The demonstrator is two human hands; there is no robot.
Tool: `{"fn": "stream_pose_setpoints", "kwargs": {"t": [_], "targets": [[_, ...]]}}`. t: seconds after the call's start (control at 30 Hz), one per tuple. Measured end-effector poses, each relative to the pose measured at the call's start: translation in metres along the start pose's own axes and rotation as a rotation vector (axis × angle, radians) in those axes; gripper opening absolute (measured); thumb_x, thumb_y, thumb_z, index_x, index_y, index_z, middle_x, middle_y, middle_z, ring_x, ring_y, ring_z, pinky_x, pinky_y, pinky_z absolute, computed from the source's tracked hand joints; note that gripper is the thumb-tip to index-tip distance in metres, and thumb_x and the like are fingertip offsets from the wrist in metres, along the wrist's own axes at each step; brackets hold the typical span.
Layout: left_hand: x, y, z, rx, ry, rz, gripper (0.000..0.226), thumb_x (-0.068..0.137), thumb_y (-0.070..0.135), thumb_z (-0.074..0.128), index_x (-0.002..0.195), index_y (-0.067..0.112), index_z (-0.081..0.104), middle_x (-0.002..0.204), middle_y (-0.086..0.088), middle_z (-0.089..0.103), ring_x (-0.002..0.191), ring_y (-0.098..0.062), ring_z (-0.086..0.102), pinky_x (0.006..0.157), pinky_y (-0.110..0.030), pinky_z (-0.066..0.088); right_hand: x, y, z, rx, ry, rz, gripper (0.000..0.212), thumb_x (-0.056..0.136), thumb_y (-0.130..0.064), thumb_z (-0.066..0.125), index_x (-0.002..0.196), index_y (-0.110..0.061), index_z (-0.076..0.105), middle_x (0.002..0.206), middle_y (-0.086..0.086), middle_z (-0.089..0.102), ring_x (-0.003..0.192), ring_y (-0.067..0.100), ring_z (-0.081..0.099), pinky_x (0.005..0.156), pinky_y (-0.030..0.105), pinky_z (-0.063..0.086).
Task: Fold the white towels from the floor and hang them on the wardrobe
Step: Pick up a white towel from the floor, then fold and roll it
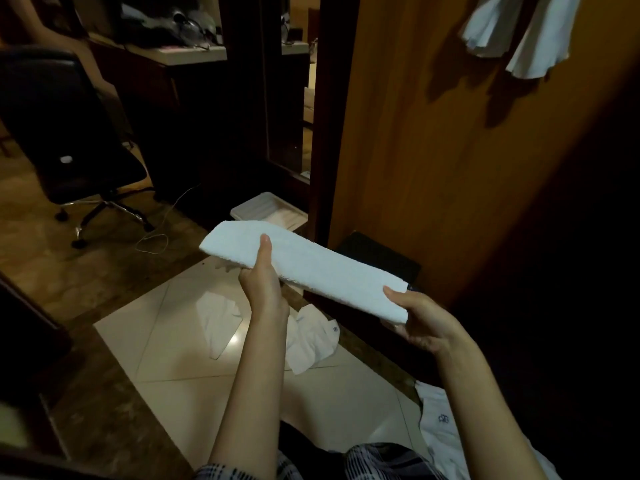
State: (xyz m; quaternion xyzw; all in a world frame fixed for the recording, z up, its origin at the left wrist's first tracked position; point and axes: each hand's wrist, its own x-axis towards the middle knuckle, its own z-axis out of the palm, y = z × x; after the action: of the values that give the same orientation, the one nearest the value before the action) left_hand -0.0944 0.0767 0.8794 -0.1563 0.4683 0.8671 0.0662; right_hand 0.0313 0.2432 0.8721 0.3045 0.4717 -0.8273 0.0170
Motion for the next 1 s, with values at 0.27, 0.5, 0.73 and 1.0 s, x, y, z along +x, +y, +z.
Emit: {"fn": "stream_pose_setpoints", "kwargs": {"t": [0.27,0.5,0.73,1.0], "targets": [[-0.011,0.003,0.013,-0.111,0.087,-0.022,0.021,0.095,0.023,0.057,0.114,0.019,0.049,0.096,0.009,0.058,0.083,-0.006,0.057,0.071,-0.023,0.047,0.002,0.014,0.028,0.250,0.185,-0.021,0.027,0.092,-0.022,0.061,0.113,-0.007,0.054,0.103,0.017,0.060,0.082,0.025,0.065,0.047,0.025,0.056],[-0.008,0.008,0.015,-0.001,0.051,0.015,0.043,0.096,0.022,0.056,0.134,0.008,0.046,0.114,0.001,0.057,0.102,-0.016,0.057,0.083,-0.027,0.044,0.004,0.019,0.022,0.285,0.117,0.163,0.022,0.088,0.004,0.056,0.110,0.008,0.058,0.072,0.022,0.068,0.055,0.022,0.070,0.043,0.024,0.055],[-0.005,0.008,0.007,0.278,-0.028,0.142,0.035,0.096,0.027,0.054,0.125,0.008,0.053,0.111,0.000,0.060,0.098,-0.015,0.057,0.088,-0.029,0.047,0.001,0.008,0.011,0.175,0.087,0.153,0.015,0.090,-0.005,0.057,0.100,0.004,0.063,0.079,0.020,0.072,0.057,0.019,0.071,0.044,0.025,0.055],[-0.020,0.007,0.011,0.437,-0.092,0.238,0.030,0.097,0.028,0.052,0.116,0.006,0.056,0.103,0.001,0.059,0.089,-0.009,0.055,0.070,-0.010,0.044,0.007,0.025,0.010,-0.097,0.115,0.279,0.014,0.094,-0.008,0.055,0.096,0.005,0.059,0.066,0.014,0.070,0.047,0.014,0.065,0.043,0.022,0.053]]}}
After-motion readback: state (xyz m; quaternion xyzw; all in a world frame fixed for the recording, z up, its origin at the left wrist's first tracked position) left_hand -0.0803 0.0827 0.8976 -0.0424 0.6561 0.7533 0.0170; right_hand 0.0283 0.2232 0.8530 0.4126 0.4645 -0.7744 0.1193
